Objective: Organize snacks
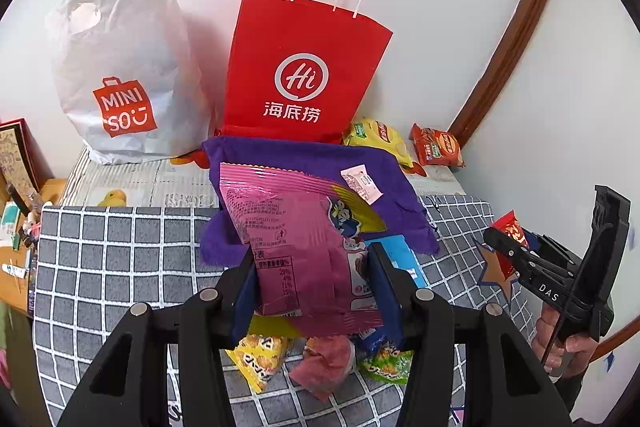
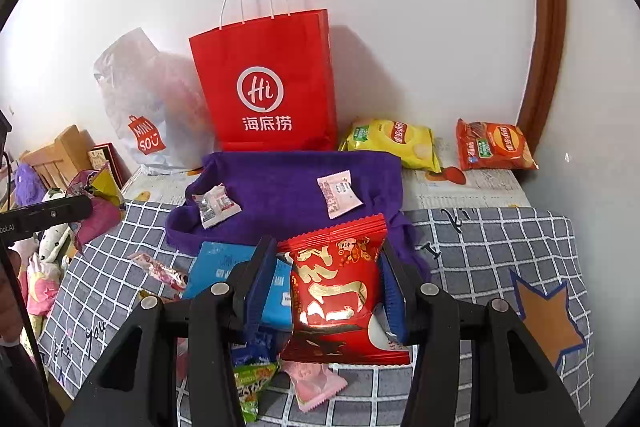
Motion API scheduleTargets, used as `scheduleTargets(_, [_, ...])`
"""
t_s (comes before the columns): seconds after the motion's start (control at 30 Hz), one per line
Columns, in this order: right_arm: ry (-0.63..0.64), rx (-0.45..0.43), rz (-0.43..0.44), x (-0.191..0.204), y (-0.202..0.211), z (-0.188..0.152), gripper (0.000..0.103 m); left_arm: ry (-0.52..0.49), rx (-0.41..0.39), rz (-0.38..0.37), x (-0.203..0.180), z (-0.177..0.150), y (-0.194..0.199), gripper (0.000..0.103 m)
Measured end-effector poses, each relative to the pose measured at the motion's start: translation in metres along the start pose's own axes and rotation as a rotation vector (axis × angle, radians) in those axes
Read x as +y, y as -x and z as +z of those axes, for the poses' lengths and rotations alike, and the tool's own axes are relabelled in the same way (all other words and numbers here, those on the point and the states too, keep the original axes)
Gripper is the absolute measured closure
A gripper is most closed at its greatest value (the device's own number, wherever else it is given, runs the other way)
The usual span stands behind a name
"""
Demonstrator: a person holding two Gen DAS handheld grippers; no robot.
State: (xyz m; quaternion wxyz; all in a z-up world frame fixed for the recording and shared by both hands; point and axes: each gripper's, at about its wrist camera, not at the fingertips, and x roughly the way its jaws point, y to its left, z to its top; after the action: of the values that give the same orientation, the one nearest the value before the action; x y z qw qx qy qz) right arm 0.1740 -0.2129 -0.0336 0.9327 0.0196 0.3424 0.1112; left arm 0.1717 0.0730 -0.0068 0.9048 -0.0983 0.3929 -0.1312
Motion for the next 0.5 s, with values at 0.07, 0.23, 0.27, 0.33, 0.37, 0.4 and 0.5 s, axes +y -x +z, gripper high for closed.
scheduleTargets(0.07, [-0.001, 0.003, 0.0, 0.001, -0.005, 0.003, 0.054, -0.004, 0.0, 0.002, 0.001, 0.004, -0.004, 0.054])
scheduleTargets(0.23, [-0.004, 0.008, 0.004, 0.004, -0.019, 0.012, 0.054, -0.011, 0.002, 0.001, 0.003, 0.014, -0.013, 0.054])
scheduleTargets(0.27, [-0.003, 0.01, 0.006, 0.004, -0.022, 0.014, 0.054, -0.012, 0.002, 0.002, 0.003, 0.016, -0.014, 0.054])
scheduleTargets(0.33, [0.002, 0.012, 0.005, 0.006, -0.027, 0.018, 0.054, -0.011, 0.005, 0.003, 0.005, 0.02, -0.018, 0.054])
scheduleTargets(0.37, [0.004, 0.012, 0.005, 0.007, -0.03, 0.02, 0.054, -0.011, 0.007, 0.005, 0.006, 0.022, -0.02, 0.054])
scheduleTargets(0.4, [0.006, 0.013, 0.004, 0.007, -0.033, 0.023, 0.054, -0.012, 0.006, 0.006, 0.007, 0.023, -0.022, 0.054])
scheduleTargets(0.5, [0.008, 0.02, -0.002, 0.008, -0.041, 0.029, 0.054, -0.015, 0.007, 0.01, 0.009, 0.027, -0.026, 0.054])
